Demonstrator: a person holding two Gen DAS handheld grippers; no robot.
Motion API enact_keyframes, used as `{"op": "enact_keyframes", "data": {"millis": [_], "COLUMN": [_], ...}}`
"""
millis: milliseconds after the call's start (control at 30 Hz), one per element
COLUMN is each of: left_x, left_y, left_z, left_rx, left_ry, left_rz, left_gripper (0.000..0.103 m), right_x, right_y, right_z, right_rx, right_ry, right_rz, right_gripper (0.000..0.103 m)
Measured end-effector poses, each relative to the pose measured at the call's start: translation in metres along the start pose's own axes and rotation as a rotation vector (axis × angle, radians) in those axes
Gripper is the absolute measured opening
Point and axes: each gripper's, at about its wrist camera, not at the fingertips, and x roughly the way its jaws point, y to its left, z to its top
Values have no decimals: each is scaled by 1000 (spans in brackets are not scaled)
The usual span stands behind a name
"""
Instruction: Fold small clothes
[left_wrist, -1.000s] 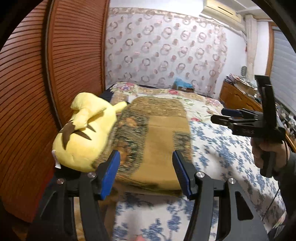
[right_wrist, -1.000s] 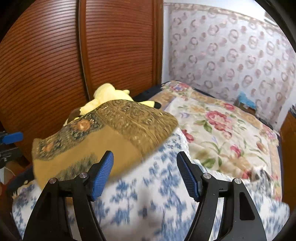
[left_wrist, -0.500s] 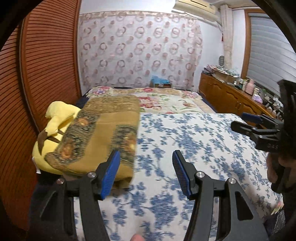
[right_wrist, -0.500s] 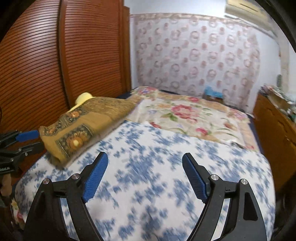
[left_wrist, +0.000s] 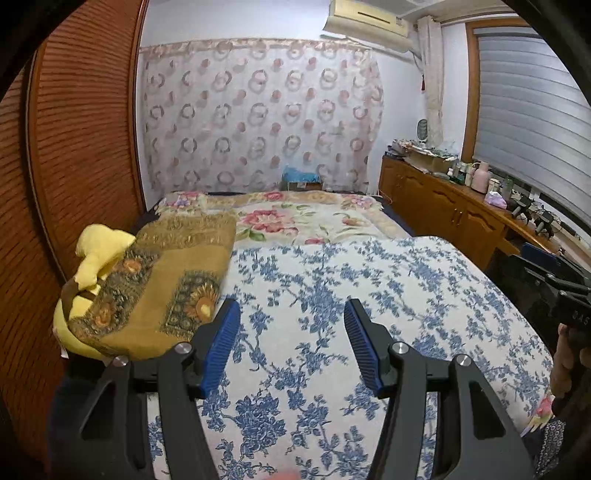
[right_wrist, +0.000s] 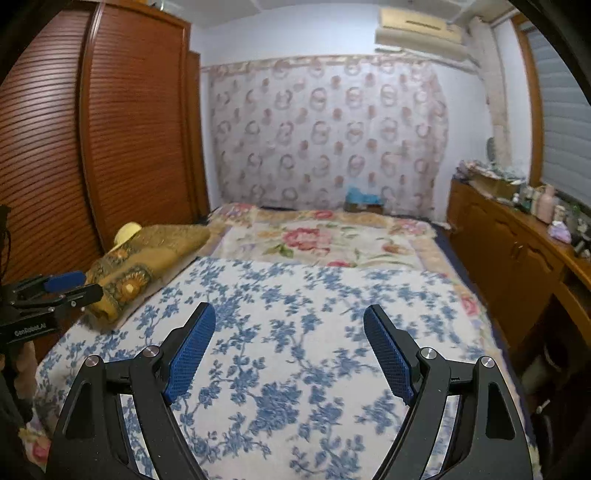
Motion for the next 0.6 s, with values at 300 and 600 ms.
{"op": "enact_keyframes", "data": {"millis": [300,600], "left_x": [-30,-50], "left_y": [-13,-23], "left_z": [20,23], "left_rx": [13,25], "left_ry": [-73,-111], "left_rz": [14,18], "left_gripper": [58,58], "right_x": [-35,-49], "right_y": [-5,-5], "right_z": [12,16], "right_rx": [24,32], "right_ry": [-79,-126], "right_rz": [-37,-46], "right_gripper": [84,85]}}
